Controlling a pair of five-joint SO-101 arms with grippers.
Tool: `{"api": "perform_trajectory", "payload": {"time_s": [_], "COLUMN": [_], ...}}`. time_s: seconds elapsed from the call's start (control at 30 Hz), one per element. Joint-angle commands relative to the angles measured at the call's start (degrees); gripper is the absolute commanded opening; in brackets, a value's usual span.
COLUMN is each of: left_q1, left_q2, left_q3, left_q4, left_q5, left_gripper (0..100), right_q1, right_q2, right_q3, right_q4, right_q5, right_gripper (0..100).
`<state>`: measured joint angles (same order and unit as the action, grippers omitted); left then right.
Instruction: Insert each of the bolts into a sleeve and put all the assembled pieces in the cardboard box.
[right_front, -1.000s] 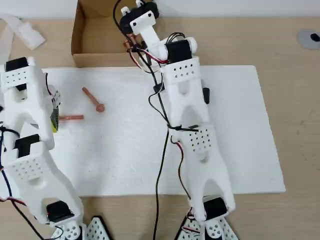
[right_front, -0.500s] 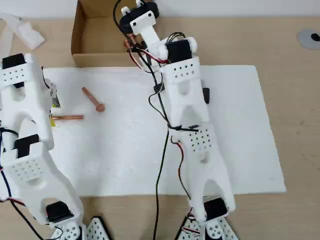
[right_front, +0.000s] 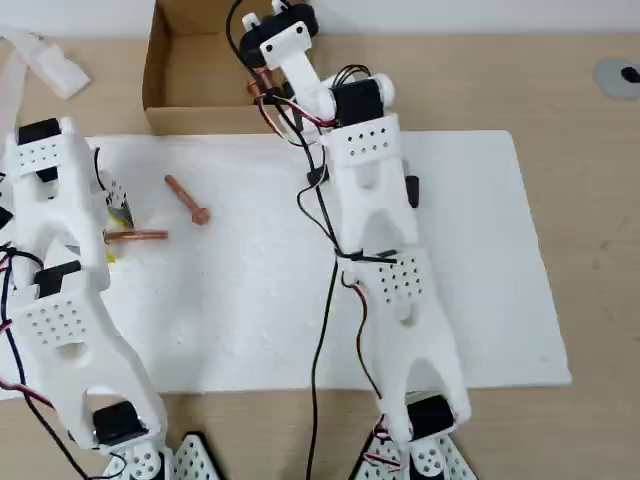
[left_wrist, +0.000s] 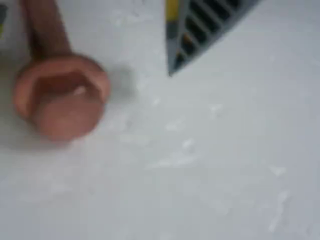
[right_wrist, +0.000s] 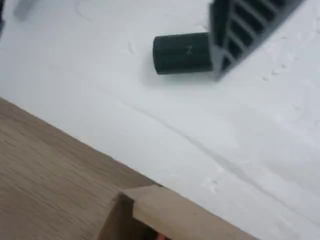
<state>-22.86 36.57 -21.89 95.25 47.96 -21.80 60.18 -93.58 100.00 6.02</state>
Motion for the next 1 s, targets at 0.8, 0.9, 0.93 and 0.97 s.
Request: {"api": "perform_trajectory", "payload": {"time_s": [0.8,0.9,0.93,0.97], "left_q1": [-0.26,0.79,0.97,1.41], "left_q2": [-16.22,-26.42,-30.20,-34.33], "left_q3": [-12.31,-10.11,-9.05,-7.56], "left_q4": [5.27,5.36,5.36,5.36], "left_q5": [-42.11,-51.78,-54.51,-56.53], "left_gripper": [1,0,0,0], "right_q1": [6.64,6.73,6.90,7.43], "right_q2": [-10.59,-14.11,-15.25,-16.48], "right_q3": [-1.54,-1.36,-0.57,1.10], "right_q4": [2.55,2.64,2.64,2.73], "right_q5": [0.18,-0.09,-1.41,-3.78], "right_gripper": [32.9,32.9,32.9,32.9]}}
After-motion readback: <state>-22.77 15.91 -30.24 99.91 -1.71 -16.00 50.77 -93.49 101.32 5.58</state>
